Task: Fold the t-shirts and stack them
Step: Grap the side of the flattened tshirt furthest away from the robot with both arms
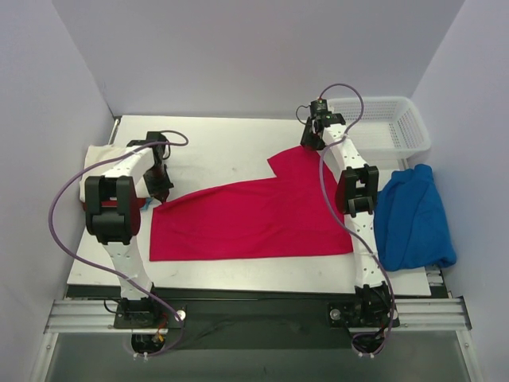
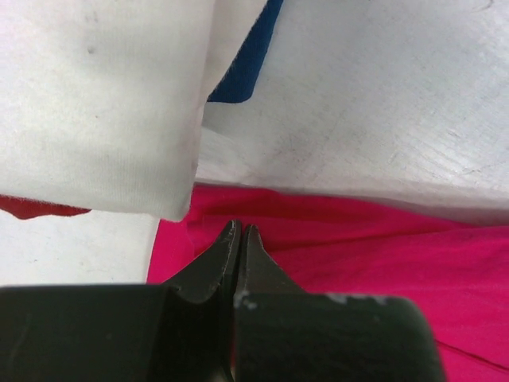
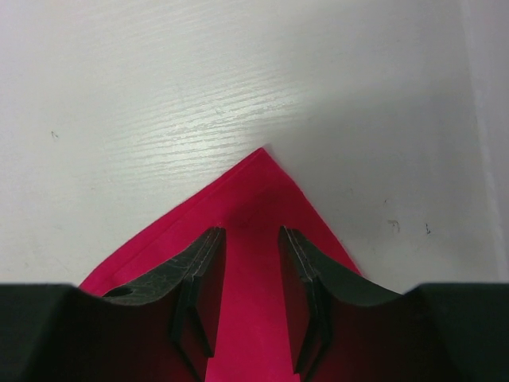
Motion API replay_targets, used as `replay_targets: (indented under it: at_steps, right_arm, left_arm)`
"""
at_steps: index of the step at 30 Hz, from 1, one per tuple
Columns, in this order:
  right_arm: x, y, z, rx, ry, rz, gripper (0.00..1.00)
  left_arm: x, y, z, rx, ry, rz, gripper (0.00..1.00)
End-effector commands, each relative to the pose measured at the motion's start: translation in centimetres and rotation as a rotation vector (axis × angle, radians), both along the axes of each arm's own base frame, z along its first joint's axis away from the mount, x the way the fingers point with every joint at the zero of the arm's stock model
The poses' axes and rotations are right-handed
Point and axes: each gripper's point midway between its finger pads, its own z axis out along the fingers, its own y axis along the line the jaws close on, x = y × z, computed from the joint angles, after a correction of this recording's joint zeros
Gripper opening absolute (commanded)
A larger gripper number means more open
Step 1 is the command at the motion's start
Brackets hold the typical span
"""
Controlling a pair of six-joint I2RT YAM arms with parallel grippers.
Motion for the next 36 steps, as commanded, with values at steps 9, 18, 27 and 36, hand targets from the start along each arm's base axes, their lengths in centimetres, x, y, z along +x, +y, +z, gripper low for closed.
replay_targets:
  at_steps: [9, 18, 27, 36]
  right_arm:
    - [-1.6, -4.0, -1.7, -0.054, 0.090, -0.139, 0.36]
    - [-1.9, -4.9, 1.8, -0.075, 0.041, -0.182, 0.36]
    - [-6.3, -6.4, 0.9, -0.044, 0.239, -0.087, 0.38]
    - [-10.1, -8.0, 1.2, -0.189, 0.337, -0.031, 0.40]
  left_arm:
    - [1.4, -0.5, 2.3, -0.038, -0.102, -0.005, 0.00]
    - [1.7, -0.4, 2.8, -0.035, -0.114, 0.002, 0.00]
    - [1.6, -0.4, 2.8, -0.036, -0.108, 0.006, 0.00]
    - [2.1, -0.4, 2.0, -0.031, -0.096, -0.004, 0.00]
